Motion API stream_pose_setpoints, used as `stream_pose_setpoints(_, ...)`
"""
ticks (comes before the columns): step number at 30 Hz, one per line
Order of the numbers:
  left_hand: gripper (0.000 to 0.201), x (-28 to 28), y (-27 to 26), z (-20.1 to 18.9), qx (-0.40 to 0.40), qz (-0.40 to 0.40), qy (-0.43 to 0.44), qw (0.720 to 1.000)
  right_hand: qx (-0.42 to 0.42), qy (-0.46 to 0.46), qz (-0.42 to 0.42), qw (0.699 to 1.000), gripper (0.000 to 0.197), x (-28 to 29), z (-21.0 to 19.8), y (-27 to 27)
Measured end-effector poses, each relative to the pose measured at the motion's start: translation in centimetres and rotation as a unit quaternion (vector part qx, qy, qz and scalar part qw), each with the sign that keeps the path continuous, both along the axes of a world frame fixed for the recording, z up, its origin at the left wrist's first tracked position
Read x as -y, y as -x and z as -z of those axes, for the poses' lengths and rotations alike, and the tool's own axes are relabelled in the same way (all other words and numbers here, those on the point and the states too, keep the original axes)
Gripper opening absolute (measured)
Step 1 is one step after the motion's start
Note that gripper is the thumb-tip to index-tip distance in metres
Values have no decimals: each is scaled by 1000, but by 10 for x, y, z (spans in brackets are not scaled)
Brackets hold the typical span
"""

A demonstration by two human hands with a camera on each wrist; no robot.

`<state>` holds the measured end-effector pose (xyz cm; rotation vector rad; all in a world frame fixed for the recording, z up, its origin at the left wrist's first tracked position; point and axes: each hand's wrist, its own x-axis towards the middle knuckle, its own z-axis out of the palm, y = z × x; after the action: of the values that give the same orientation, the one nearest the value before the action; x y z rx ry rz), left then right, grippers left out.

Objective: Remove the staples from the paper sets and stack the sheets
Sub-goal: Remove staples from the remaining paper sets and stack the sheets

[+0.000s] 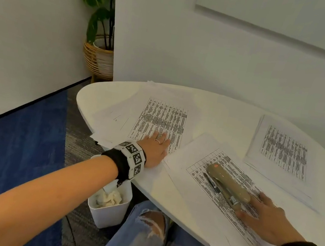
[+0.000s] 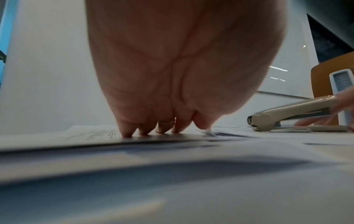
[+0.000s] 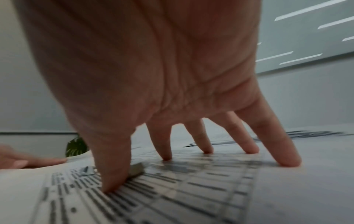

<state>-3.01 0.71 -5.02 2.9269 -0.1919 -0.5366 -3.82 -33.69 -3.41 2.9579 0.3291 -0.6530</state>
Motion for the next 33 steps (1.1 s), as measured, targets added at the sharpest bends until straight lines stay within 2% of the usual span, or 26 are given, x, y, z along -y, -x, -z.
stream_pose_setpoints(3,52,6,7,-5,0,-29,81,996,2,10,-22,1000,101,-22,4,-3)
stream_pose_setpoints(5,61,10,9,-8,-11,-53,116,992,-8,0,-14,1000,92,-31,6,-3)
stream_pose_setpoints(7,70,12,8,-8,-7,-62,125,990,-14,-20,-1,1000,93,-40,5,-3)
stream_pose_setpoints(9,74,12,5,-6,5,-61,127,990,-4,-90,31,995,114,-45,-2,-2)
stream_pose_setpoints(10,78,11,3,-4,7,-60,124,990,4,-128,54,990,115,-46,-7,-2)
stream_pose_setpoints(12,88,11,0,-2,8,-57,99,993,20,-174,76,982,87,-48,-14,-1)
stream_pose_setpoints(15,75,13,-1,-5,20,-63,81,994,69,-212,25,975,40,-50,-16,-2)
stream_pose_setpoints(17,74,16,0,-6,29,-81,82,993,80,-223,14,971,27,-48,-12,-7)
stream_pose_setpoints(19,77,23,3,-9,41,-98,77,991,77,-213,20,974,25,-42,-11,-15)
stream_pose_setpoints(23,56,41,12,-15,66,-123,117,983,77,-193,50,977,19,-15,-12,-28)
stream_pose_setpoints(29,50,57,35,-17,107,-162,132,972,133,-153,158,966,9,36,-10,-30)
stream_pose_setpoints(33,50,65,50,-15,168,-202,226,938,149,-131,193,961,11,55,-8,-32)
